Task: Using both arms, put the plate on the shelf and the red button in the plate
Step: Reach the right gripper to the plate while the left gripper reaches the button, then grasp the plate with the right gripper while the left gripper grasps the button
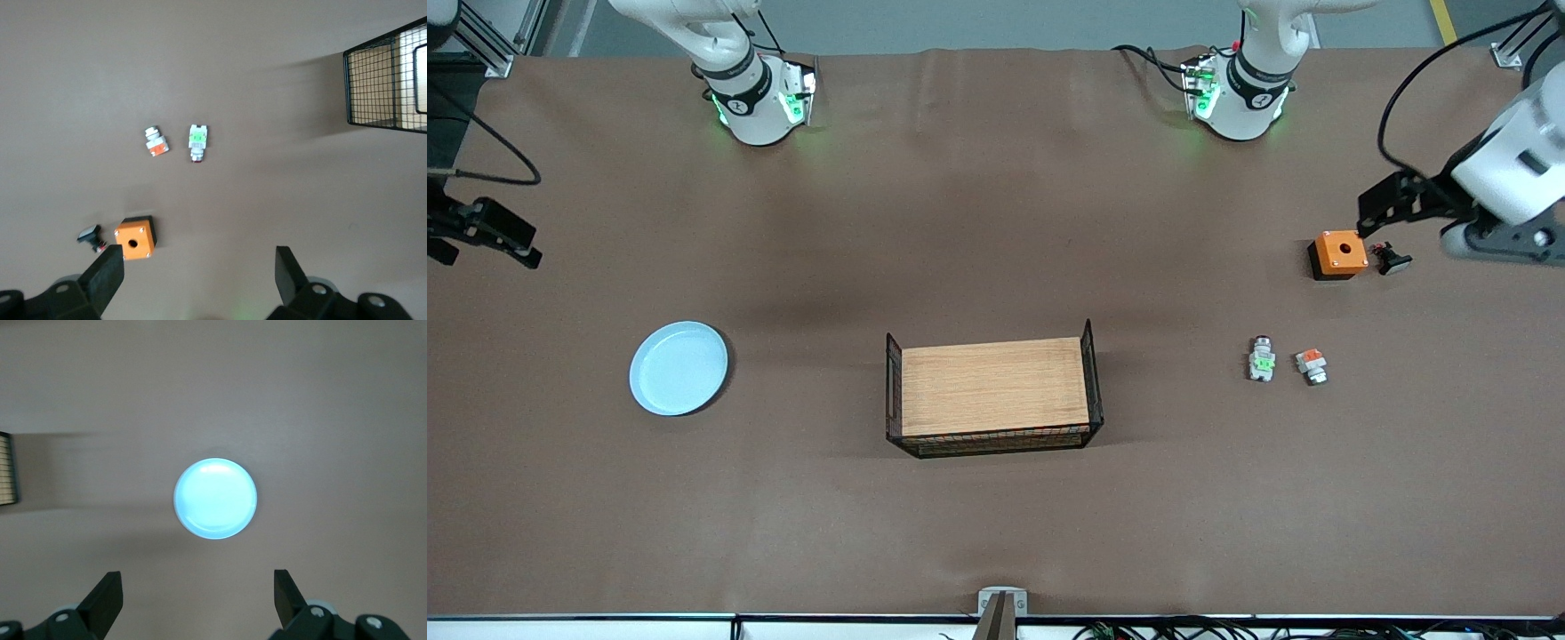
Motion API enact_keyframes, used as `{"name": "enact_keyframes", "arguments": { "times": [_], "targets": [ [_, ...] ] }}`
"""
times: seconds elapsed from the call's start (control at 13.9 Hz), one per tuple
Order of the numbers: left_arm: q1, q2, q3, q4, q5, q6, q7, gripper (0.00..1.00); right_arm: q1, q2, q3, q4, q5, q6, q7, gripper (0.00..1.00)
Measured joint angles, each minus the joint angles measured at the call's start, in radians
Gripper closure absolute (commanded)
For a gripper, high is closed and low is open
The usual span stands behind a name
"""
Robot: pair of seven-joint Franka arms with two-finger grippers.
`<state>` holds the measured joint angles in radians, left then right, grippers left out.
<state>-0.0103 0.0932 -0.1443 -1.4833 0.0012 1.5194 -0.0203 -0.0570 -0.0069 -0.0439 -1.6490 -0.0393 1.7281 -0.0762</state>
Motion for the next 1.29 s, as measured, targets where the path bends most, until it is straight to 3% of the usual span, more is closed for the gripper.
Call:
{"name": "enact_keyframes", "arguments": {
  "times": [0.22,0.36,0.5,0.65,1.15,1.29],
  "targets": [
    [0.0,0.028,-0.004,-0.149,0.001,0.188,0.0,0.0,-0.08,0.017,-0.007,-0.143,0.0,0.174,-0.101,0.0],
    [0.001,0.037,-0.004,-0.301,0.001,0.392,0.0,0.0,-0.101,0.045,-0.007,-0.218,0.0,0.275,-0.109,0.0],
    [0.004,0.052,-0.004,-0.457,0.001,0.605,0.0,0.0,-0.126,0.104,-0.007,-0.253,0.0,0.347,-0.111,0.0],
    [0.01,0.097,-0.004,-0.549,0.002,0.746,0.0,0.0,-0.16,0.185,-0.008,-0.259,0.0,0.401,-0.138,0.0],
    [0.043,0.332,0.004,-0.57,0.082,0.975,0.001,0.0,-0.194,0.433,-0.006,-0.258,0.0,0.612,-0.163,0.01],
    [0.061,0.367,0.005,-0.569,0.097,1.006,0.001,0.0,-0.194,0.496,-0.006,-0.258,0.001,0.663,-0.163,0.06]
  ]
}}
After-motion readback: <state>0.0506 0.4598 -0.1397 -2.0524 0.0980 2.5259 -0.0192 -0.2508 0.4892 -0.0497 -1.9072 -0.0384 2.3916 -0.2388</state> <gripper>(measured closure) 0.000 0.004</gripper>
